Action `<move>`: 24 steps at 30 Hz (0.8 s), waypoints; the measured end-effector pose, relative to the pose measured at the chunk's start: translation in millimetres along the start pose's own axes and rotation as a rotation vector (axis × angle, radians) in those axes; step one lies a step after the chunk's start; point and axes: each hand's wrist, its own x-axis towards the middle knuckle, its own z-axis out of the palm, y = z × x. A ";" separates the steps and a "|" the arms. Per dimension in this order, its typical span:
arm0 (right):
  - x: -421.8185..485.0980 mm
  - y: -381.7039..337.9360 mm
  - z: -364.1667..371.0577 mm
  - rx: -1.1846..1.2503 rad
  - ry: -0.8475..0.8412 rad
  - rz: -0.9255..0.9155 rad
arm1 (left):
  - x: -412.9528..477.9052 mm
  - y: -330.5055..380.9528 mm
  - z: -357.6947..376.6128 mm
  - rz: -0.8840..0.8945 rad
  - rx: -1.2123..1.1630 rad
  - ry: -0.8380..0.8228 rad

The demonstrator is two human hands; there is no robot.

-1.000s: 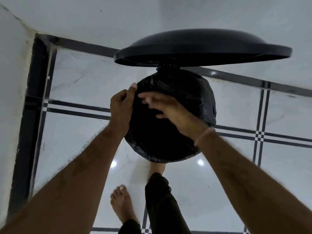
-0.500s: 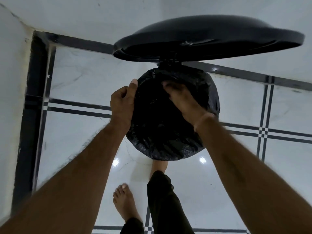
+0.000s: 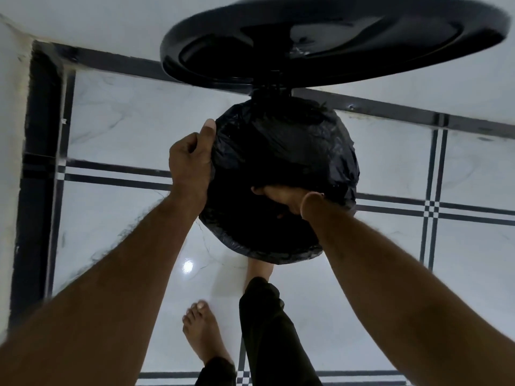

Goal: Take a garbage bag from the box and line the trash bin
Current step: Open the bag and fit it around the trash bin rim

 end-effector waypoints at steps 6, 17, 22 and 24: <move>-23.6 -1.6 -5.0 -0.013 -0.003 -0.198 | 0.4 2.0 -1.4 -0.004 -0.001 0.007; -24.8 -56.5 -59.1 0.202 0.194 -0.378 | 0.0 2.2 -1.7 0.007 0.065 0.000; 8.7 -49.1 -50.2 -0.041 0.295 -0.201 | 0.0 -1.1 -2.5 0.013 0.092 -0.005; 0.3 -46.1 -52.6 -0.030 0.335 -0.214 | 0.5 -0.8 -2.5 0.009 0.078 -0.004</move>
